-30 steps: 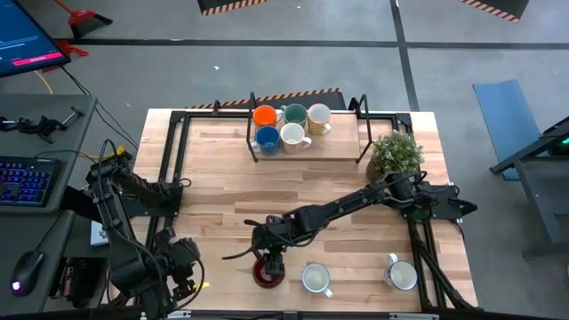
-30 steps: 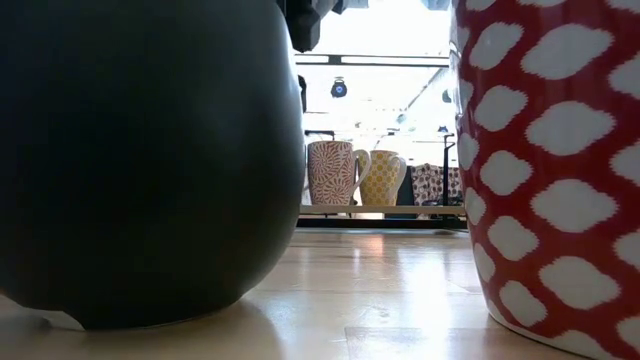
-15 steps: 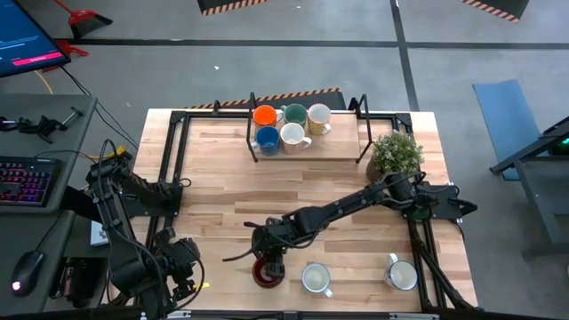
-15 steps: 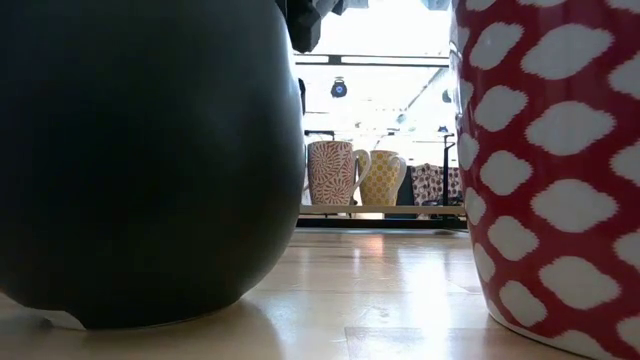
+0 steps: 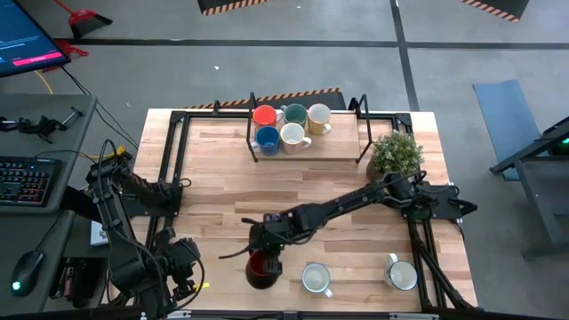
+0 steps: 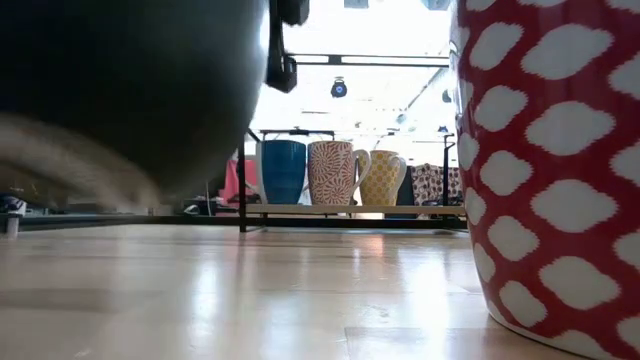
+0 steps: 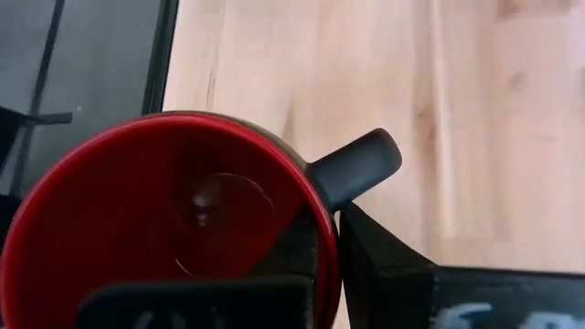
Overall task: Place coffee mugs
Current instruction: Put the black mug on the shelf
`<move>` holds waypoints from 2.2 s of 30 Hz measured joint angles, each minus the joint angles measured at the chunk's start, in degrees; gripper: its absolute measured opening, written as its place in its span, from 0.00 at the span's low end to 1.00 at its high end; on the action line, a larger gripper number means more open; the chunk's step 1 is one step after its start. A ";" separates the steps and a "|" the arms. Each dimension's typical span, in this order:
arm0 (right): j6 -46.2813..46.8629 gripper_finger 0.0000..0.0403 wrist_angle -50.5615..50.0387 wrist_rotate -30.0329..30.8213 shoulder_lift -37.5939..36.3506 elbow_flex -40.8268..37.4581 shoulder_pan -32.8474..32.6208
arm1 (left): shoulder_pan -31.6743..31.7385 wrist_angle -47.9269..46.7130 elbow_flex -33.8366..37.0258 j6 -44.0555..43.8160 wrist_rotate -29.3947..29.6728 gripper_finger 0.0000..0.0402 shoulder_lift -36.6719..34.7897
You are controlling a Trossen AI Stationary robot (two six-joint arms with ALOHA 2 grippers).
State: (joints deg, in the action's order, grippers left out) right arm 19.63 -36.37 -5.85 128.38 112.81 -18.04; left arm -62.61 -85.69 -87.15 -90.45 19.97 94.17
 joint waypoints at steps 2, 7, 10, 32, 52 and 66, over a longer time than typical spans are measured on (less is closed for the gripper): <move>-1.81 0.00 -6.19 1.96 -0.02 4.37 0.38 | 0.00 0.00 0.00 0.00 0.02 0.33 0.00; -6.74 0.00 -26.45 10.93 -0.02 18.50 1.27 | 0.00 -0.02 0.00 0.00 0.33 0.33 0.00; -7.56 0.00 -32.04 16.61 -2.77 20.81 2.17 | 0.00 -0.04 0.01 0.00 0.55 0.33 0.00; -8.77 0.00 -53.70 25.94 -11.92 6.27 19.22 | 2.46 0.31 0.17 -0.48 5.99 0.33 0.00; -20.63 0.00 -53.72 15.21 -23.04 6.35 44.69 | 5.23 0.02 0.17 0.63 9.00 0.33 0.00; -26.21 0.00 -53.62 14.29 -23.14 6.35 57.30 | 10.21 0.04 0.17 2.64 10.03 0.33 0.00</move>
State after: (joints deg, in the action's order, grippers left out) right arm -6.58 -90.00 8.44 105.24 119.15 39.26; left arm -52.40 -85.65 -86.98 -87.81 30.00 94.17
